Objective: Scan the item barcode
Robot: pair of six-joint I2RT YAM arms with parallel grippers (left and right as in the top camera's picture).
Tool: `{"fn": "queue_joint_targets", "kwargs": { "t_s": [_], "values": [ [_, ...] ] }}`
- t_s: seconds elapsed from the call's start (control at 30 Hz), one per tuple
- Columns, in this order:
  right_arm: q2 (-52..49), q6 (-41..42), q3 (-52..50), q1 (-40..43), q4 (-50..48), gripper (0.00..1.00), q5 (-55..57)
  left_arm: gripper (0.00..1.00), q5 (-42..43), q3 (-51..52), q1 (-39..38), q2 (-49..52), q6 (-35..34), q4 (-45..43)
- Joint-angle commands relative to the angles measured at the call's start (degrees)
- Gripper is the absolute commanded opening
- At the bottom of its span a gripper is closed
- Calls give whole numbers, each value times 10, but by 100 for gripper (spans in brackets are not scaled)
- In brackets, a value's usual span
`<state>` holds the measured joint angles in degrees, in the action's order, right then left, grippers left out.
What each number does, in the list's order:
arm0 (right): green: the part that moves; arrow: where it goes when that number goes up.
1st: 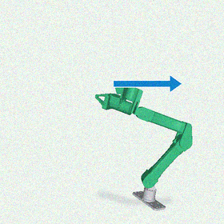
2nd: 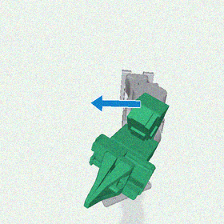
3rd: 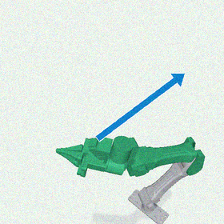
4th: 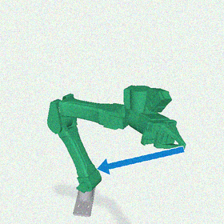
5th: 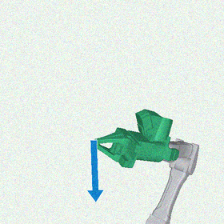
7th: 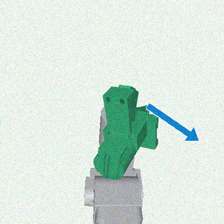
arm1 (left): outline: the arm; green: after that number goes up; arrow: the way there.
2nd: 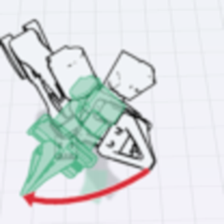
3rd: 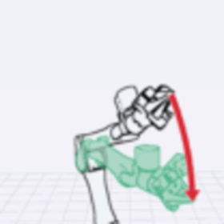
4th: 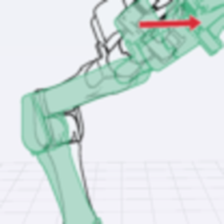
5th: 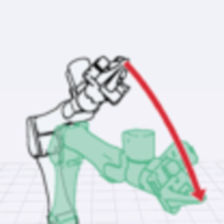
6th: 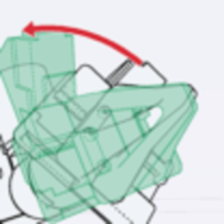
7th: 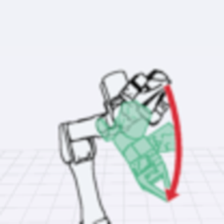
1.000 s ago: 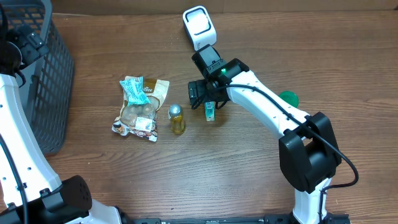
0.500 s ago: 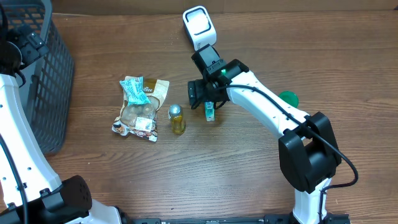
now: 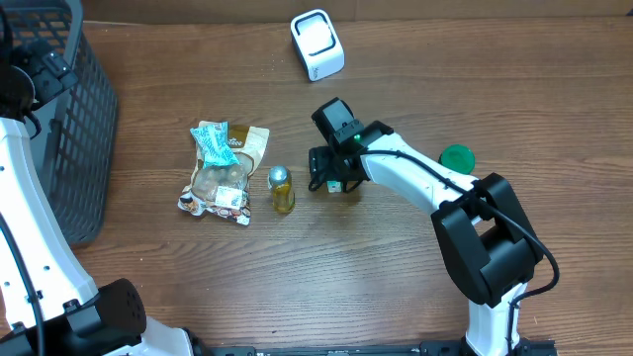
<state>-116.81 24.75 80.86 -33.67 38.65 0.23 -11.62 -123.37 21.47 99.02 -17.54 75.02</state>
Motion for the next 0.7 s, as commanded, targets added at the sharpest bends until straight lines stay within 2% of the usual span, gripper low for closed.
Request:
{"fn": "queue_joint_targets", "kwargs": {
  "t_s": [0.0, 0.03, 0.07, 0.13, 0.17, 0.2, 0.23, 0.3, 0.47, 0.6, 0.67],
  "values": [
    [16, 8, -22, 2, -25, 52, 1, 100, -2, -5, 2, 3, 10, -2],
    [16, 8, -23, 2, -27, 37, 1, 100, -2, -5, 2, 3, 10, -2],
    [16, 8, -24, 2, -29, 29, 1, 100, -2, -5, 2, 3, 10, -2],
    [16, 8, -24, 2, -29, 27, 1, 100, -2, -5, 2, 3, 10, -2],
    [16, 8, -24, 2, -29, 35, 1, 100, -2, -5, 2, 3, 10, -2],
    [16, 8, -24, 2, -30, 36, 1, 99, -2, -5, 2, 3, 10, -2],
    [16, 8, -24, 2, -30, 42, 1, 100, -2, -5, 2, 3, 10, -2],
    [16, 8, -24, 2, -32, 67, 2, 100, -2, -5, 2, 3, 10, -2],
    [16, 8, -24, 3, -55, 68, 15, 100, -2, -5, 2, 3, 10, -2],
    [16, 8, -24, 3, -73, 28, 26, 100, -2, -5, 2, 3, 10, -2],
    [16, 8, -24, 3, -77, 23, 26, 100, -2, -5, 2, 3, 10, -2]
  ]
}}
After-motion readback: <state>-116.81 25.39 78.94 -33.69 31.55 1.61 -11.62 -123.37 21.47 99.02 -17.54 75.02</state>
